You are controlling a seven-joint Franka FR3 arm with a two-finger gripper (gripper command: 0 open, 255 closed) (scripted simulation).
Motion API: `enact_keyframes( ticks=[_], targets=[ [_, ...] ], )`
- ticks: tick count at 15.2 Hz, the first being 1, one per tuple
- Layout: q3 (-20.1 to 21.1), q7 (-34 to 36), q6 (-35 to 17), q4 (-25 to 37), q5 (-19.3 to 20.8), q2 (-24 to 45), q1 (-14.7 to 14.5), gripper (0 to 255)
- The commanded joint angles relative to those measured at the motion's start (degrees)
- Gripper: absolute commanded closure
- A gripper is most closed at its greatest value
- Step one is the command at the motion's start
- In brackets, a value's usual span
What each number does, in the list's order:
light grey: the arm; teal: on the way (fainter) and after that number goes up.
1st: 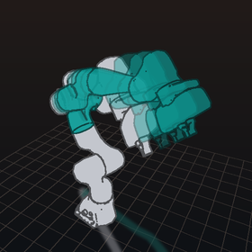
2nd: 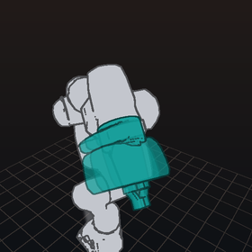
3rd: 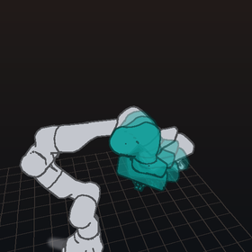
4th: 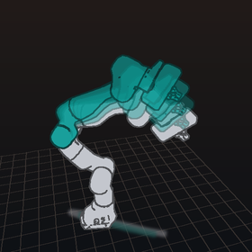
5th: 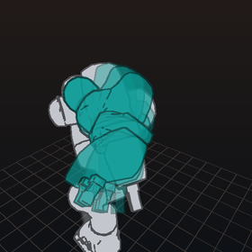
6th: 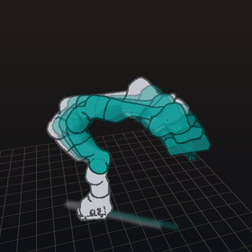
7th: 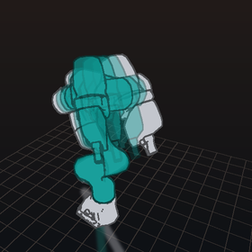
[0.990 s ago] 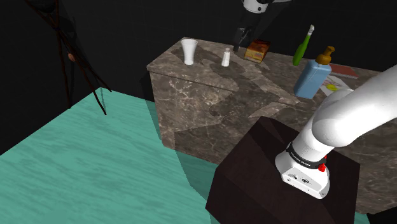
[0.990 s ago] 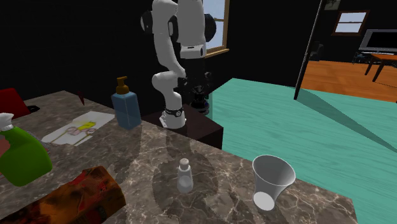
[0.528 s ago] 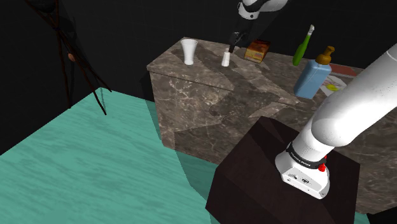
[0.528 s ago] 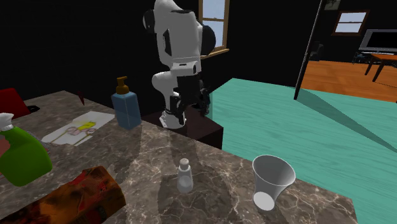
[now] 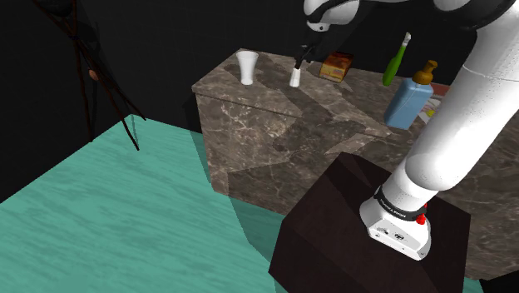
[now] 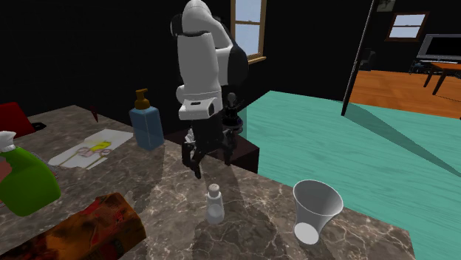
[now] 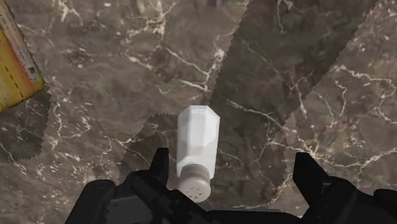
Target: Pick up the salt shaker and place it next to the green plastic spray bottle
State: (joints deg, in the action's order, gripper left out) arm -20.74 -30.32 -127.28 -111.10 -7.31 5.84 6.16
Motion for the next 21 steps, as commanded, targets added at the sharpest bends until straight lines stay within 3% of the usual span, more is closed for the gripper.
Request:
enact_keyframes(
  ticks=[1, 10, 18, 19, 21],
  targets=[
    [-0.3, -2.0, -0.8, 3.4, -2.4, 4.1, 1.0, 0],
    [0.4, -4.2, -5.3, 4.0, -5.5, 9.6, 2.1, 0],
    [0.4, -4.2, -5.3, 4.0, -5.5, 9.6, 2.1, 0],
    [0.4, -4.2, -5.3, 4.0, -5.5, 9.6, 2.1, 255],
    [0.4, -4.2, -5.3, 4.0, -5.5, 9.6, 2.1, 255]
  ],
)
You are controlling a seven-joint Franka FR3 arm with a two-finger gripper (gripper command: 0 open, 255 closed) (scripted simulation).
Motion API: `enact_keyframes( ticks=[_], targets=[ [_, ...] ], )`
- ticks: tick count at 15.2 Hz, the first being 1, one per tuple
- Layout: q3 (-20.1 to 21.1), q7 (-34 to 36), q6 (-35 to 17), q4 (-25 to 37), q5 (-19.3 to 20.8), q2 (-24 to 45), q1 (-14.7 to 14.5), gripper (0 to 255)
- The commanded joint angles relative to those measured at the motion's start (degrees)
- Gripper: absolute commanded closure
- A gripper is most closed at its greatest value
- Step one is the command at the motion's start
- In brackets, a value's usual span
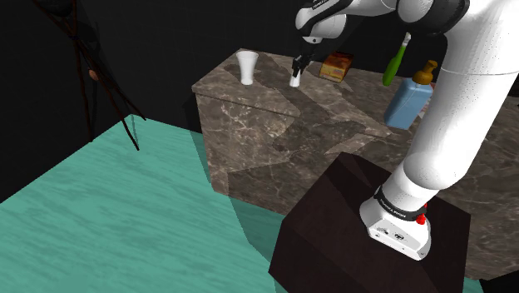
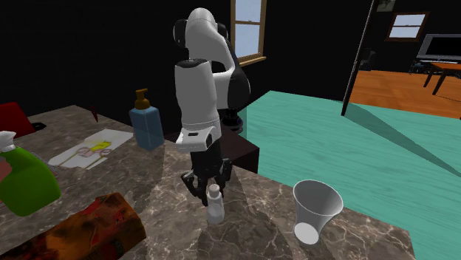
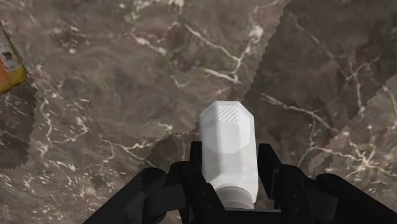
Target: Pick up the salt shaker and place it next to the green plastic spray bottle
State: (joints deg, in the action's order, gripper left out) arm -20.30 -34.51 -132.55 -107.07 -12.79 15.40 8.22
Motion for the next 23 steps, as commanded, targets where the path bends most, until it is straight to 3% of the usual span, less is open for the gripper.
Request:
enact_keyframes(
  ticks=[1, 7, 23],
  targets=[
    [0.0, 0.0, 0.0, 0.0, 0.0, 0.0, 0.0, 255],
    [0.0, 0.0, 0.0, 0.0, 0.0, 0.0, 0.0, 255],
    [-0.9, 2.5, 10.9, 7.4, 2.9, -3.9, -0.4, 255]
  ],
)
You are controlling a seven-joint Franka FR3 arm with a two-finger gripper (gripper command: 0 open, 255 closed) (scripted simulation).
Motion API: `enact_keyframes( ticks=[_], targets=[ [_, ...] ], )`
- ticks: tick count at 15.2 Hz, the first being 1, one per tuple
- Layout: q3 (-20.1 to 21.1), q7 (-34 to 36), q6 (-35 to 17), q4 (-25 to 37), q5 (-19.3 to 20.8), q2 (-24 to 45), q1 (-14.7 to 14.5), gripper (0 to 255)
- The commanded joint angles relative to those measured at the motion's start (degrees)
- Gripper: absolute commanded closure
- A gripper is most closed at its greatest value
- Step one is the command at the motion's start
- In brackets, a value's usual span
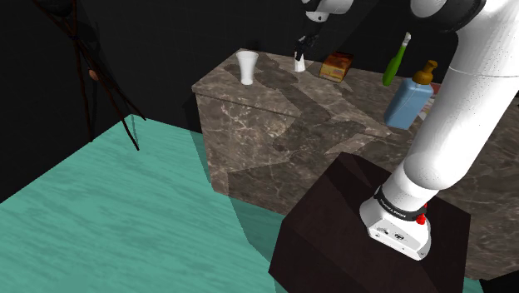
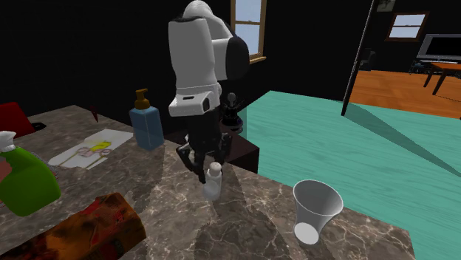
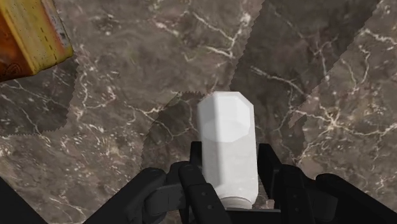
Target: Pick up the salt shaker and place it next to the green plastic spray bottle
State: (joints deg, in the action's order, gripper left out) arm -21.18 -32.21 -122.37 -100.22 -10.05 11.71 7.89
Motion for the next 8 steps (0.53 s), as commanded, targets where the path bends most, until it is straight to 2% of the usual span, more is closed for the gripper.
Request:
enact_keyframes(
  ticks=[1, 8],
  targets=[
    [0.0, 0.4, 1.5, 1.2, 0.3, -0.3, -0.1, 255],
    [-0.2, 1.1, 6.6, 5.7, 0.9, -1.0, 0.0, 255]
  ],
)
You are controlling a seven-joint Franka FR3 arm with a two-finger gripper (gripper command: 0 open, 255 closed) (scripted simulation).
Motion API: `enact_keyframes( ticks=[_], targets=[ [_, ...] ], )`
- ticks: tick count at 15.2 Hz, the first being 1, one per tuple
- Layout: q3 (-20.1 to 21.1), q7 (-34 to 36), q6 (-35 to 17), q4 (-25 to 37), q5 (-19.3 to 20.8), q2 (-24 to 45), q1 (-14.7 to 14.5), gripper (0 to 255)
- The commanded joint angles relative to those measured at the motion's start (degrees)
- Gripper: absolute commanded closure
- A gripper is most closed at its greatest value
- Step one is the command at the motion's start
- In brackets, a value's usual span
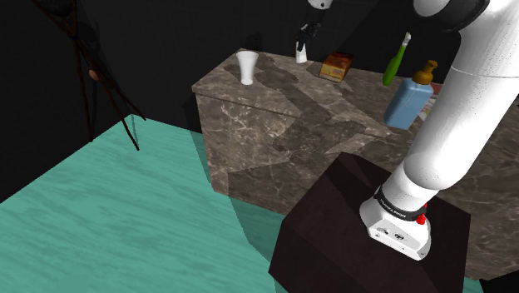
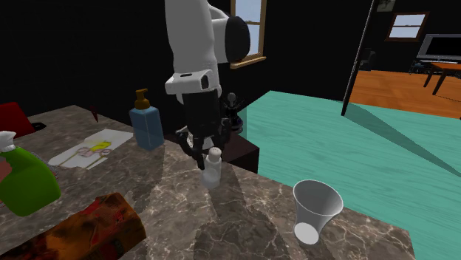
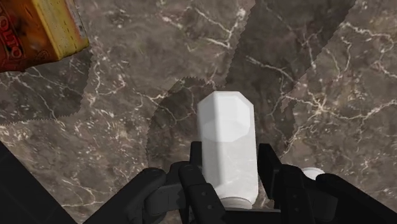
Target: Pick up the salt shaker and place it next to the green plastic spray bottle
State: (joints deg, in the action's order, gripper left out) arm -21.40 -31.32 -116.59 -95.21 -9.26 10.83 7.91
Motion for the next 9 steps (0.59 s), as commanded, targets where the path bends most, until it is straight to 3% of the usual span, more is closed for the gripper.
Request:
enact_keyframes(
  ticks=[1, 9],
  targets=[
    [0.0, 0.3, 1.6, 1.5, 0.2, -0.1, 0.0, 255],
    [-0.2, 0.8, 7.8, 7.9, 0.4, 0.1, 0.3, 255]
  ],
)
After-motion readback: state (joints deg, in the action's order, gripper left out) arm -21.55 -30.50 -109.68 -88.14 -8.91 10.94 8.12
